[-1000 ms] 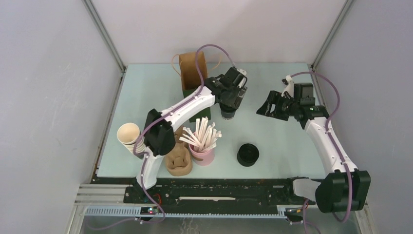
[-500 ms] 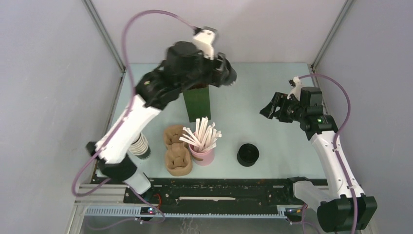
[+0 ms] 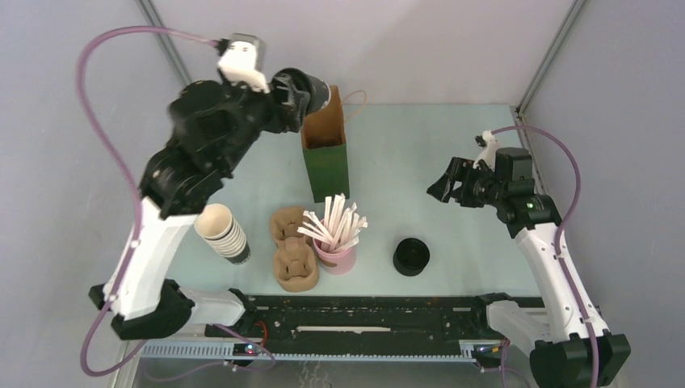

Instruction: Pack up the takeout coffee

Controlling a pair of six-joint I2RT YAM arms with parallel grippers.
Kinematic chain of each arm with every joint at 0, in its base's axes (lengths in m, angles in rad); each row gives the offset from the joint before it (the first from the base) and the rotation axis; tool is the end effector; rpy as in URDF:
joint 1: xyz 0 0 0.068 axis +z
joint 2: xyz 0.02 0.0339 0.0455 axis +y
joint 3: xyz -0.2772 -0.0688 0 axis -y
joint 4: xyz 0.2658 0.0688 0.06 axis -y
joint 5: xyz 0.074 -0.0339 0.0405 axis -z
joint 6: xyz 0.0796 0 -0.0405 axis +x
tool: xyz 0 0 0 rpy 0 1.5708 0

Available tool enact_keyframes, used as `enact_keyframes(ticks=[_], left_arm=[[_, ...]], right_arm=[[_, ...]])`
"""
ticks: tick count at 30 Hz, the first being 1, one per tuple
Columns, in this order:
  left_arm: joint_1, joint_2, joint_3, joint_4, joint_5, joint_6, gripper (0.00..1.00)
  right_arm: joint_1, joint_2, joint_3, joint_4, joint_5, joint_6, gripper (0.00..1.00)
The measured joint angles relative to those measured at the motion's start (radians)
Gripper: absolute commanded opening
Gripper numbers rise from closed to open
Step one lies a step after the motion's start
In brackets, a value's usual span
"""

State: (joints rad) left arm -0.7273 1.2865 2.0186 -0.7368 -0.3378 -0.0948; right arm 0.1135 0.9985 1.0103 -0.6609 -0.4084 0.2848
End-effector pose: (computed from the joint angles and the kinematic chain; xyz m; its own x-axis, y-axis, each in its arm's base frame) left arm 0.2035 -0.1458 0.6012 -0.0394 -0.0845 -0.9956 0.3777 0.9212 -0.0931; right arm 0.2469 0.0600 0.3208 -0.6939 0.1804 -0.6971 -0.2327 0.8600 0.4542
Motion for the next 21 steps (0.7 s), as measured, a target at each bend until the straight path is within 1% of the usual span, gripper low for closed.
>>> enact_keyframes(ticks=[3,6,10,12,14,18,21], left_arm=[[0.029,0.059,-0.034,-0.007,0.000,0.001,0.35],[0.044,0.163,-0.055,-0.008,0.002,0.007,0.31],[0.050,0.258,-0.075,-0.034,0.001,0.018,0.30],[0.054,0.279,-0.073,-0.038,0.000,0.024,0.30],[0.060,0.291,-0.061,-0.045,-0.004,0.028,0.29],[0.069,0.305,-0.002,-0.060,-0.025,0.035,0.29],[0.071,0.305,0.031,-0.076,-0.047,0.035,0.29]], right_arm=[[0.004,-0.042,0.000,-0.002,0.000,0.011,0.90],[0.007,-0.092,0.010,-0.018,0.000,0.018,0.94],[0.010,-0.094,0.039,-0.008,-0.006,0.018,0.95],[0.019,-0.053,0.050,0.036,-0.029,0.036,0.95],[0.045,0.009,0.053,0.121,-0.051,0.073,0.94],[0.157,0.192,0.064,0.362,-0.057,0.159,0.93],[0.233,0.364,0.129,0.548,-0.040,0.280,0.91]])
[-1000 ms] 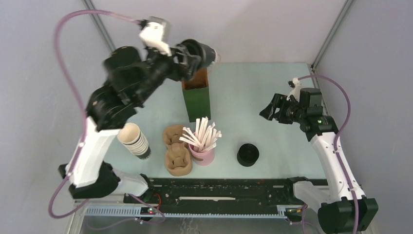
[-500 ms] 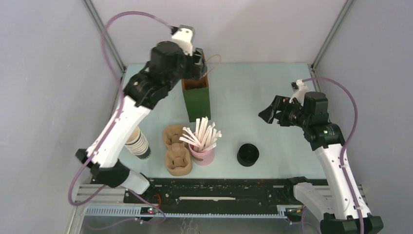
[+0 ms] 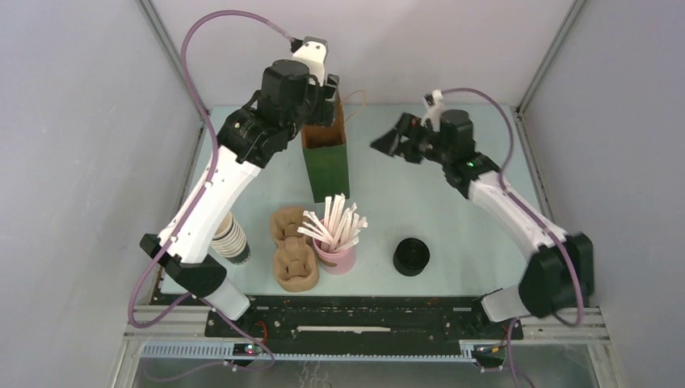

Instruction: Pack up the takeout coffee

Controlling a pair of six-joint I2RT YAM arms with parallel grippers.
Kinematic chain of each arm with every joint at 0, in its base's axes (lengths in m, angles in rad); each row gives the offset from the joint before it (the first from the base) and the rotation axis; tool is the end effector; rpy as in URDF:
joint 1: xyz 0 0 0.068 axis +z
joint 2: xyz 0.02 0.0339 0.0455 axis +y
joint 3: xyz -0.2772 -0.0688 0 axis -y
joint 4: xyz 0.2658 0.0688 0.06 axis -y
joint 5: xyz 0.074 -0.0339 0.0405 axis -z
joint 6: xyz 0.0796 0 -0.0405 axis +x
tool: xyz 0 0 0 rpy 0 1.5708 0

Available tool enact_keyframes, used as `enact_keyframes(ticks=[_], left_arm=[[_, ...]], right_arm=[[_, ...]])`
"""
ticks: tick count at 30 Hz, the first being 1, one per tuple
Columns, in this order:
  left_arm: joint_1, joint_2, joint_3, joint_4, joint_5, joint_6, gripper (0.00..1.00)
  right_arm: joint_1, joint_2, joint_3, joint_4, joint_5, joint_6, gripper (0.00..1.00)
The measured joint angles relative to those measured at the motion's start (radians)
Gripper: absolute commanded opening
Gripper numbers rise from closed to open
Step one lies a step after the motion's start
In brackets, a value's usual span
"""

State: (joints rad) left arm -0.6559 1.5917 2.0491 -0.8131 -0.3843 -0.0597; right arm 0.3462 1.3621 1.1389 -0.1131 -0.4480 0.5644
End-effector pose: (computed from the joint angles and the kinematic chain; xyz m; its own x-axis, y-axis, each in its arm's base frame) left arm 0.3164 -0.2059 0.5104 -0.2926 0.1554 -0.9435 0.2699 0.9600 0.0744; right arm 0.3388 0.1589 0.3363 -0.6316 0.2847 -0.7211 -0.4173 0.6590 0.6257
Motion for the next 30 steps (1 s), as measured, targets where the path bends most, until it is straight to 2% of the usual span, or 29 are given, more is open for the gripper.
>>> enact_keyframes(ticks=[3,8,10,13,17,22,23,25,26,30], left_arm=[[0.002,-0.002,0.006,-0.028,-0.036,0.000,0.31],[0.007,-0.002,0.006,-0.087,-0.058,0.008,0.29],[0.013,-0.002,0.004,-0.089,-0.057,0.008,0.29],[0.023,-0.013,-0.019,-0.086,-0.055,0.008,0.30],[0.036,-0.028,-0.053,-0.087,-0.053,0.008,0.30],[0.056,-0.045,-0.073,-0.089,-0.025,-0.013,0.30],[0.059,-0.048,-0.074,-0.091,-0.020,-0.021,0.30],[0.066,-0.054,-0.074,-0.091,-0.004,-0.040,0.30],[0.069,-0.055,-0.071,-0.093,0.000,-0.048,0.30],[0.085,-0.053,-0.063,-0.093,0.027,-0.084,0.30]], right_arm=[[0.049,0.168,0.127,0.154,0.023,0.150,0.89],[0.072,0.332,0.350,0.208,0.064,0.323,0.79],[0.071,0.395,0.460,0.208,0.072,0.383,0.71],[0.068,0.449,0.560,0.183,0.077,0.428,0.54],[0.061,0.503,0.657,0.078,0.081,0.452,0.32],[0.045,0.527,0.691,-0.040,0.054,0.451,0.32],[0.041,0.536,0.710,-0.070,0.046,0.442,0.26],[0.033,0.554,0.753,-0.111,0.019,0.425,0.06],[0.028,0.562,0.775,-0.123,0.004,0.417,0.00],[0.000,0.563,0.807,-0.144,-0.061,0.401,0.00]])
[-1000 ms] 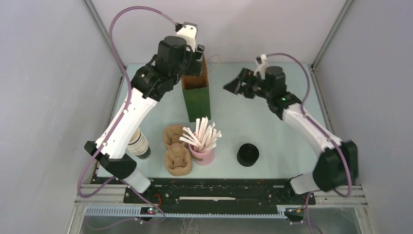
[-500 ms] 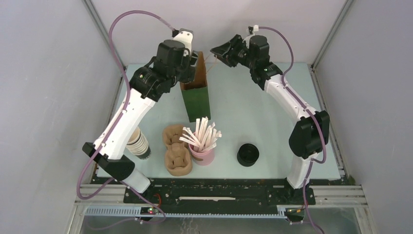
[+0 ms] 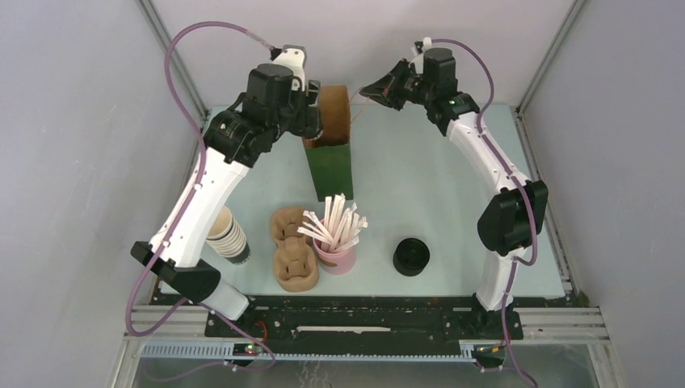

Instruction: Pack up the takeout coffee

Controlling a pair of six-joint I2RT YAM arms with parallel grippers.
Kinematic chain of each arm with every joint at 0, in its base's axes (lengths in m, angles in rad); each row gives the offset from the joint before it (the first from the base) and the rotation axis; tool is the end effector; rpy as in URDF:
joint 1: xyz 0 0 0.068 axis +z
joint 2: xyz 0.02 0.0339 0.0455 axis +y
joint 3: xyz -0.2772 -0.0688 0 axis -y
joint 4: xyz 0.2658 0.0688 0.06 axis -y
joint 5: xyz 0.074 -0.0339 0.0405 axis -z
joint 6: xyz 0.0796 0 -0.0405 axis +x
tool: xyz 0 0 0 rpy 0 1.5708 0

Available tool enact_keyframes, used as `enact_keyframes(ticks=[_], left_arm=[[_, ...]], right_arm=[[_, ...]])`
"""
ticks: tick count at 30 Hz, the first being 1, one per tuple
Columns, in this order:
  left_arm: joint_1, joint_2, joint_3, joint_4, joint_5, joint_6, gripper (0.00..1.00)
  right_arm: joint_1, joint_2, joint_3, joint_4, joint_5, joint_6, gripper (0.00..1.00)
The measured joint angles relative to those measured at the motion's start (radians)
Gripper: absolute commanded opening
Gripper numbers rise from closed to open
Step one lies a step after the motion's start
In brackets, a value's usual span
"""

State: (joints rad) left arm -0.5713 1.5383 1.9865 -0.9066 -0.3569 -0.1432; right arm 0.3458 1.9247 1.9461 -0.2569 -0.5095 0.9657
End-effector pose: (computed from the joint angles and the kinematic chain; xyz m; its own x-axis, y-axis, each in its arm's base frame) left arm 0.3160 -0.1701 0.4941 -0.4031 0.1002 -0.9096 0.1875 0.9819 0.0250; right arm 0.4761 0.2128 0.4057 -0.7352 0.4983 -0.4595 -0.2416 0.4408 0.8645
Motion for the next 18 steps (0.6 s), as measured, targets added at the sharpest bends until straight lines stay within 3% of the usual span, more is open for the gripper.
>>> enact_keyframes(ticks=[9,18], left_arm=[[0.027,0.032,0.075,-0.024,0.187,-0.108,0.30],[0.030,0.034,0.131,-0.006,0.372,-0.163,0.30]], right_arm=[[-0.078,-0.129,0.002,-0.221,-0.087,-0.278,0.00],[-0.090,-0.244,0.154,-0.430,-0.126,-0.555,0.00]])
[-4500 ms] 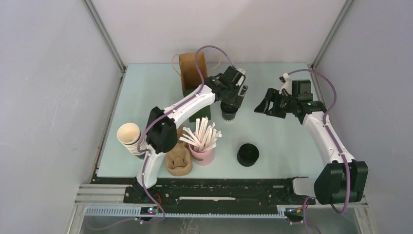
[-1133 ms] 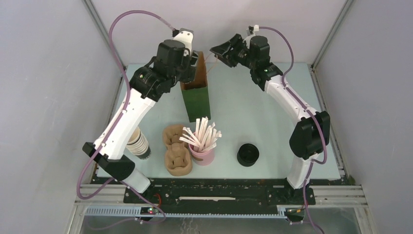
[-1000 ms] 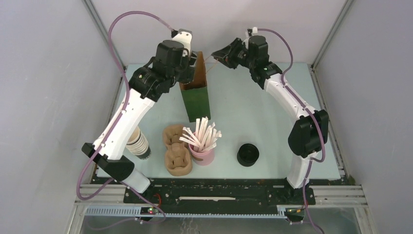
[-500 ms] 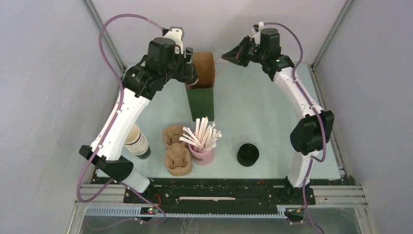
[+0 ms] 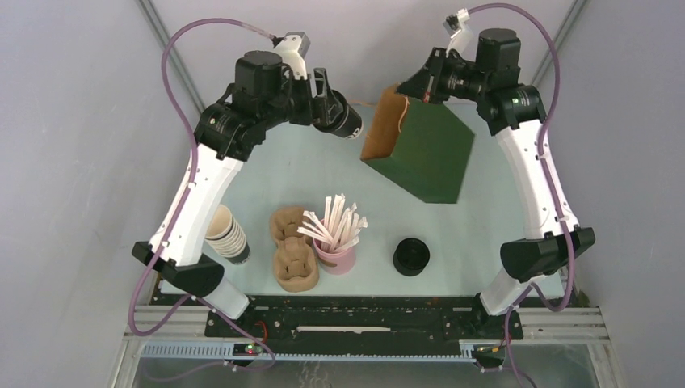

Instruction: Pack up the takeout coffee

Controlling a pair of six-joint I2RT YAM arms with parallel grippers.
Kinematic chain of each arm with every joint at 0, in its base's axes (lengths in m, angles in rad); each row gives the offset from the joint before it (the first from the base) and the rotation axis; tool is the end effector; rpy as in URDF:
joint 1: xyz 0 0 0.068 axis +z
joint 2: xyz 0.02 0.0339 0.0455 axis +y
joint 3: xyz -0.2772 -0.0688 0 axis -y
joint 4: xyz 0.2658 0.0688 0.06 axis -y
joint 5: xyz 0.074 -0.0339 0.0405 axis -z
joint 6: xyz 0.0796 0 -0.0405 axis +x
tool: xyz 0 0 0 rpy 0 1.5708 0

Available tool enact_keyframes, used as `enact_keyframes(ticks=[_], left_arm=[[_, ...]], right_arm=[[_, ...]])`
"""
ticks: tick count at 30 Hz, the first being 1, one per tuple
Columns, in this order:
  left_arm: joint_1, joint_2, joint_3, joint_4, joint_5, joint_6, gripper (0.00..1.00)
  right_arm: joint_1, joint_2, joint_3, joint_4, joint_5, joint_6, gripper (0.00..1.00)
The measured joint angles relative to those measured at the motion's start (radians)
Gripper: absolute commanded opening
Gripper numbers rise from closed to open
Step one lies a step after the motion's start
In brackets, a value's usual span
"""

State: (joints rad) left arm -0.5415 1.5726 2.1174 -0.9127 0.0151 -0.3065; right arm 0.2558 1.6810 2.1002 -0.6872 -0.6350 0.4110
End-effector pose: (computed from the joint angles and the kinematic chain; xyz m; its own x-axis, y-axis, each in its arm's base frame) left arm 0.3079 -0.1866 0.5245 -0.4530 -0.0796 -0.8880 0.4099 0.8659 -0.2867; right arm 0.3770 0.1474 0.5154 -0.5373 0.1919 -0.8212 -0.5917 0.6081 0.5293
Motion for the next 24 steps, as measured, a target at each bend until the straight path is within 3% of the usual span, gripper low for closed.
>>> enact_keyframes(ticks=[8,15,19,24], left_arm=[[0.000,-0.032,-0.075,0.072,0.080,-0.032,0.29],[0.001,-0.064,-0.180,0.117,0.108,-0.053,0.30],[0.001,-0.064,-0.191,0.128,0.126,-0.054,0.29],[0.001,-0.076,-0.222,0.165,0.152,-0.070,0.29]], right_arm=[[0.015,0.083,-0.044,-0.170,-0.150,-0.209,0.00],[0.008,0.085,-0.238,-0.206,-0.319,-0.264,0.00],[-0.029,-0.029,-0.377,-0.186,-0.348,-0.249,0.00],[-0.225,-0.288,-0.581,-0.004,-0.396,-0.106,0.00]])
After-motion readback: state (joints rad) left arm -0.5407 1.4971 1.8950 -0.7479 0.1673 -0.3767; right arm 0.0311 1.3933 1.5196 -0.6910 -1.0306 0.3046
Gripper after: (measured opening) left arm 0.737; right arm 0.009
